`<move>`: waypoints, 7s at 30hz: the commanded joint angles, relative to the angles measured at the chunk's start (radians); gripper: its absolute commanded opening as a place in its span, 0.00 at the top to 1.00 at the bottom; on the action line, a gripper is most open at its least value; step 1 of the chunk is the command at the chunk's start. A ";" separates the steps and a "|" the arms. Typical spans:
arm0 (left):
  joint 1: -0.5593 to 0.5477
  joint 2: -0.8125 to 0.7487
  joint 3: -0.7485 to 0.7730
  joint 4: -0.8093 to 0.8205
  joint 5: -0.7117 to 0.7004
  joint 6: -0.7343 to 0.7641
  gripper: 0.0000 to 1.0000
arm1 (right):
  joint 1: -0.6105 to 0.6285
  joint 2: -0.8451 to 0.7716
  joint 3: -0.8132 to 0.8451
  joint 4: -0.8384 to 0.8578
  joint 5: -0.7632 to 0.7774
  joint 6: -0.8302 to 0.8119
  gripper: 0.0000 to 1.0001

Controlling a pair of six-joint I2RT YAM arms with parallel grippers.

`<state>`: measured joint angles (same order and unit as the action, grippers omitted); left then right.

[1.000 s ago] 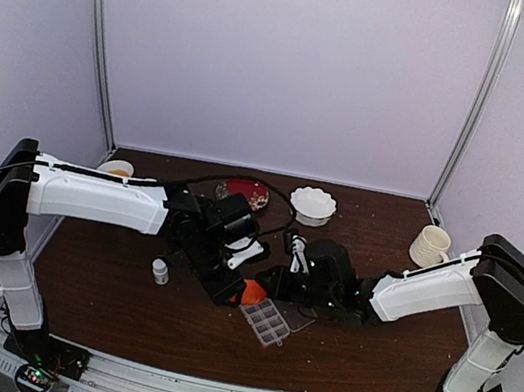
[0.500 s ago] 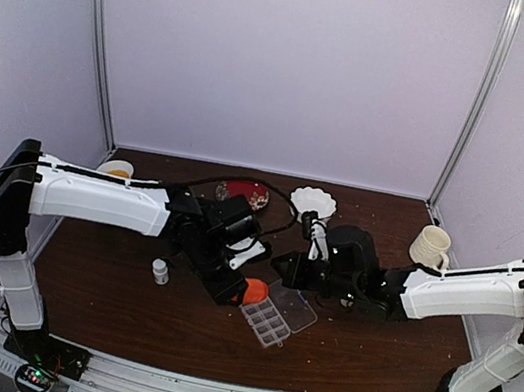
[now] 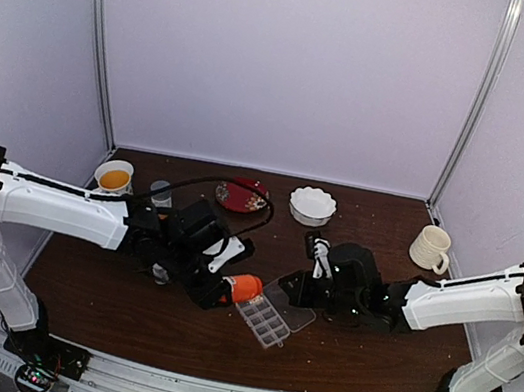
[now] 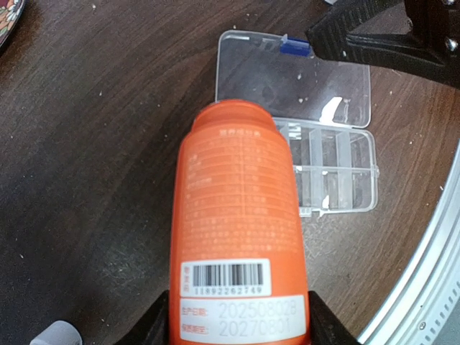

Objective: Sort the pills into containers
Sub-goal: Pour the pill into the compartment of the pill container, then pick up the lid of the pill bottle from the center of the board.

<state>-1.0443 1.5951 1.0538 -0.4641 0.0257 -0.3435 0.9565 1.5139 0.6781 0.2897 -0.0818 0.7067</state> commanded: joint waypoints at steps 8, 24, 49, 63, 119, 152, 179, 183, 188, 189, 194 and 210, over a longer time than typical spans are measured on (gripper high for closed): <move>0.000 -0.192 -0.249 0.336 0.009 -0.025 1.00 | -0.005 -0.073 -0.037 -0.021 0.013 -0.038 1.00; -0.001 -0.283 -0.384 0.413 0.061 -0.035 1.00 | -0.005 -0.206 -0.047 -0.304 0.071 -0.107 0.95; 0.000 -0.065 -0.123 0.026 -0.003 -0.017 1.00 | 0.001 -0.162 0.030 -0.253 -0.011 -0.094 0.93; 0.000 -0.016 -0.109 0.034 0.044 -0.021 1.00 | 0.085 0.069 0.139 0.068 -0.116 0.056 0.98; -0.001 0.027 0.051 -0.108 0.059 0.000 1.00 | 0.087 0.159 0.200 0.042 -0.067 0.058 1.00; -0.001 -0.138 -0.110 0.110 0.015 -0.021 1.00 | 0.033 -0.097 0.110 -0.232 0.068 -0.065 1.00; -0.001 -0.961 -0.746 1.104 0.104 0.114 1.00 | -0.250 -0.163 0.281 -0.896 0.222 -0.296 0.32; -0.002 -1.018 -0.707 1.074 0.159 0.185 1.00 | -0.307 -0.063 0.388 -0.947 0.202 -0.334 0.27; -0.002 -1.093 -0.680 1.049 0.159 0.274 1.00 | -0.349 0.057 0.507 -1.025 0.188 -0.367 0.25; -0.002 -1.101 -0.685 1.049 0.138 0.290 1.00 | -0.356 0.076 0.523 -1.033 0.184 -0.372 0.25; -0.002 -1.057 -0.755 1.096 0.026 0.333 1.00 | -0.389 0.167 0.586 -1.062 0.148 -0.387 0.25; -0.001 -1.038 -0.765 1.036 0.000 0.324 1.00 | -0.411 0.306 0.608 -1.074 0.129 -0.385 0.26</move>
<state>-1.0447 0.5671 0.3027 0.5446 0.0410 -0.0246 0.5537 1.7992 1.2743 -0.7776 0.0376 0.3180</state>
